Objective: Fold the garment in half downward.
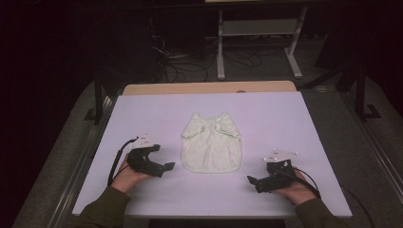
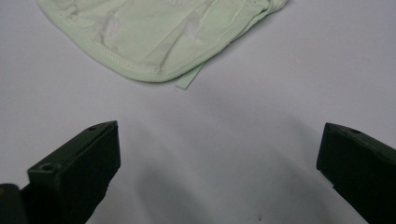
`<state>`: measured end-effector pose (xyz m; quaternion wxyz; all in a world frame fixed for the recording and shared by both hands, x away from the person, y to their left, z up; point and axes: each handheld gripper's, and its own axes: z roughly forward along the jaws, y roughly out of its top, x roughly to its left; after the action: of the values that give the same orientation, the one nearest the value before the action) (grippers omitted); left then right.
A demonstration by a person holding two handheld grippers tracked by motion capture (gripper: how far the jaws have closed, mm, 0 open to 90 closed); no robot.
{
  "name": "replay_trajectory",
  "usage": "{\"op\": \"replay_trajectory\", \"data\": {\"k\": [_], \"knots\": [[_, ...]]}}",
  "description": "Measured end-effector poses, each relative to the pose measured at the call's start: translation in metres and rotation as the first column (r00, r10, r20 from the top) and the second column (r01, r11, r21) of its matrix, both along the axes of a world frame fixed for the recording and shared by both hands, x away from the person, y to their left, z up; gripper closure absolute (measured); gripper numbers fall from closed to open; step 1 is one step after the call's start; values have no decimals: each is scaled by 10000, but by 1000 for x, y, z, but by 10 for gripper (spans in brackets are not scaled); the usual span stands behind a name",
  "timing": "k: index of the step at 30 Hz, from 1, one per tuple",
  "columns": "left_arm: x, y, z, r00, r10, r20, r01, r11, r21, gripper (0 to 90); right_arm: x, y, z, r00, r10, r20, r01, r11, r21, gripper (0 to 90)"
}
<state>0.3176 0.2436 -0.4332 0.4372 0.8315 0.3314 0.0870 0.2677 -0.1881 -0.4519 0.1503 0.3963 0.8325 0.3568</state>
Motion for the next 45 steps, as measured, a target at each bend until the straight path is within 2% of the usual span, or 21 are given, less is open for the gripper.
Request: {"op": "replay_trajectory", "data": {"k": [13, 31, 45], "knots": [[13, -6, 1, 9999, 35, -148, -36, 9999, -97, 10, 0, 0, 0, 10000, 21, 6, -21, 10000, -1, 0], [33, -17, 11, 9999, 103, 47, -102, 9998, -167, 11, 0, 0, 1, 10000, 54, 30, -54, 10000, 30, 0], [48, -29, 13, 10000, 31, 29, -30, 9996, -274, 13, 0, 0, 1, 10000, 26, -1, -26, 10000, 38, 0]]}}
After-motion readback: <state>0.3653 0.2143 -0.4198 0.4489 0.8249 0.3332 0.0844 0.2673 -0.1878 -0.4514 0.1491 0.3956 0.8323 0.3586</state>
